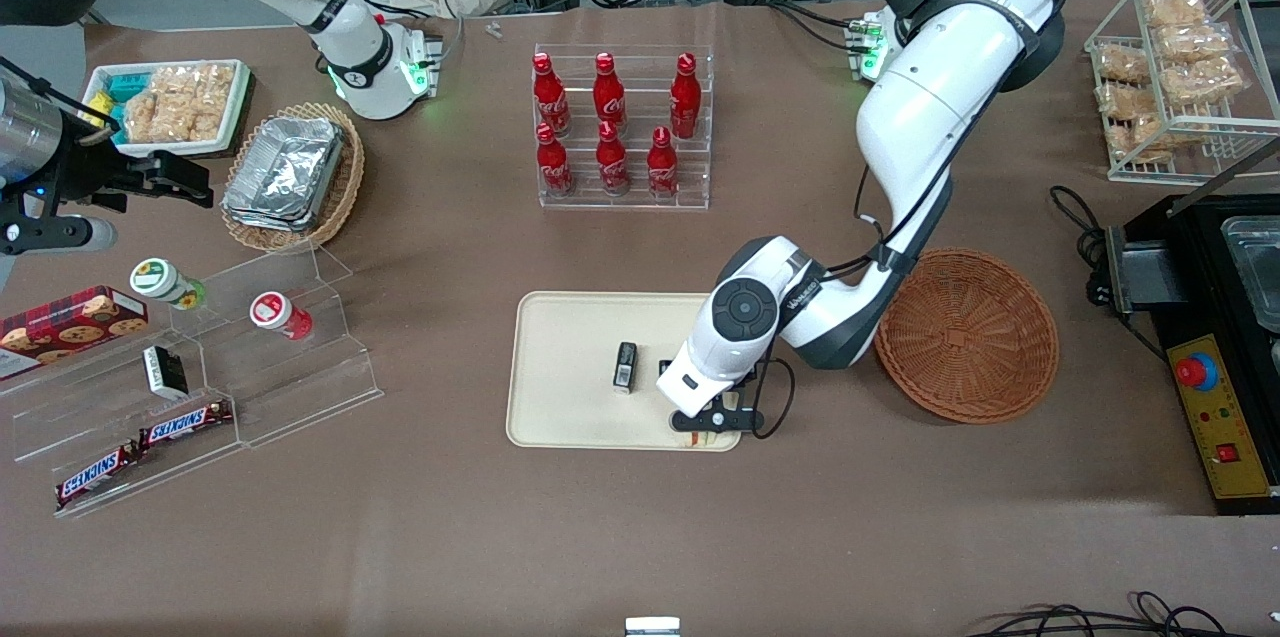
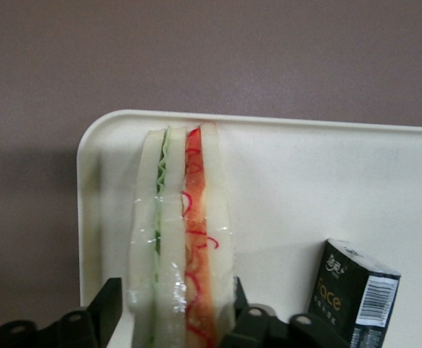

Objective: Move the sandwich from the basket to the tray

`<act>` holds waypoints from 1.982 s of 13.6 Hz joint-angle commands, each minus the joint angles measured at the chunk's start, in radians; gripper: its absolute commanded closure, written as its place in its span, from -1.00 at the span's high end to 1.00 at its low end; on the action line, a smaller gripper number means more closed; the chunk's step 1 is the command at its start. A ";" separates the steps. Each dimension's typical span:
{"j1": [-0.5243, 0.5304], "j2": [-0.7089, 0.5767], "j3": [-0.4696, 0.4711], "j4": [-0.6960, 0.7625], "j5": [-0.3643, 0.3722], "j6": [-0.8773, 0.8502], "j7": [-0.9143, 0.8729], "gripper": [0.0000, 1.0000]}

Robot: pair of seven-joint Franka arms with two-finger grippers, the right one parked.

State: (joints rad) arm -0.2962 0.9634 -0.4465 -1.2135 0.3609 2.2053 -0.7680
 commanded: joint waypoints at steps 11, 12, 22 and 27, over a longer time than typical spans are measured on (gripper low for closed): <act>0.176 -0.500 0.040 -0.168 -0.028 -0.358 -0.025 1.00; 0.196 -0.556 0.048 -0.211 -0.075 -0.360 0.031 1.00; 0.212 -0.874 0.373 -0.460 -0.332 -0.462 0.634 1.00; 0.212 -0.861 0.420 -0.446 -0.335 -0.484 0.787 1.00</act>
State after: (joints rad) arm -0.0839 0.1113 -0.0318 -1.6553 0.0450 1.7323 -0.0121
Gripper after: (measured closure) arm 0.000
